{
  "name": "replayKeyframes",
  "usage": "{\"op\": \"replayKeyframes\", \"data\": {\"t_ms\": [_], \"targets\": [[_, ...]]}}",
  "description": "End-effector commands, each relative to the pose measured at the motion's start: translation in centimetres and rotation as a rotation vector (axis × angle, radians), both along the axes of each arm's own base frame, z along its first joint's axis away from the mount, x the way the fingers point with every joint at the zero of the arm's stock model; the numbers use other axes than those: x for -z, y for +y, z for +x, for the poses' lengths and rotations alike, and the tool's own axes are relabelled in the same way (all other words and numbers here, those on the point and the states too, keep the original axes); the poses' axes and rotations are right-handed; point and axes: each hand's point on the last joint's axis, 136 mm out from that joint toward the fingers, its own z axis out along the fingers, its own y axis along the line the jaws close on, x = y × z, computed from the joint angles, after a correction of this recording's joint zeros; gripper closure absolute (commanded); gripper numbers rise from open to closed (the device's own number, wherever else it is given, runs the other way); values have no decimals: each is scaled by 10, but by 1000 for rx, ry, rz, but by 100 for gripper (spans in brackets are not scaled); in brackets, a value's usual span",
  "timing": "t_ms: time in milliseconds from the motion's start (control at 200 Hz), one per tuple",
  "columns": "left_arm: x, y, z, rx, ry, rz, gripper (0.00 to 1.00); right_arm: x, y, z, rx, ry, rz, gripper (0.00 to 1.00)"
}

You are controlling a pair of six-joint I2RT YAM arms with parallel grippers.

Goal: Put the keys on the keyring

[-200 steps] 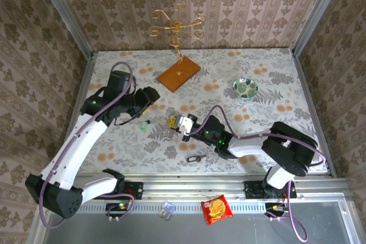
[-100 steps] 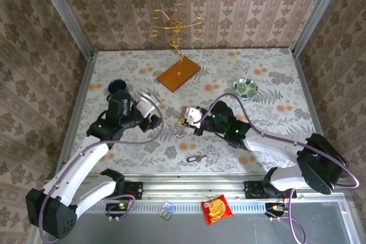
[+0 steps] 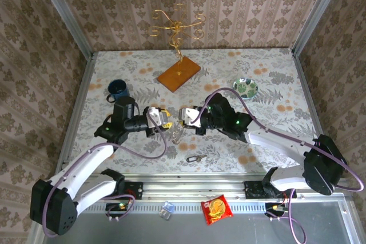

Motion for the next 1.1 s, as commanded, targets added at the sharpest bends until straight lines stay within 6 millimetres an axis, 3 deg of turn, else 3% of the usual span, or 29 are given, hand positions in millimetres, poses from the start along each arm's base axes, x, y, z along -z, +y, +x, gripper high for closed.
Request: {"op": "replayKeyframes", "data": {"t_ms": [0,315,595,865,1095], "targets": [[-3,-11,-3,64,-37,-28,71,-9,4,-4,-55,-6,-13,100],[-2,-23,-5,96,-35,-51,79,-10,4,-7,-85,-25,-71,100],[2,-22,-14,129,-18,-19,77,-5,0,1,-52,-57,-125,100],[0,-28,-18,146,-22,-20,79,-3,3,-4,-81,-61,-151,100],[-1,-31,-17,141,-39,-18,100,-4,8,-11,-115,-57,-144,100]]}}
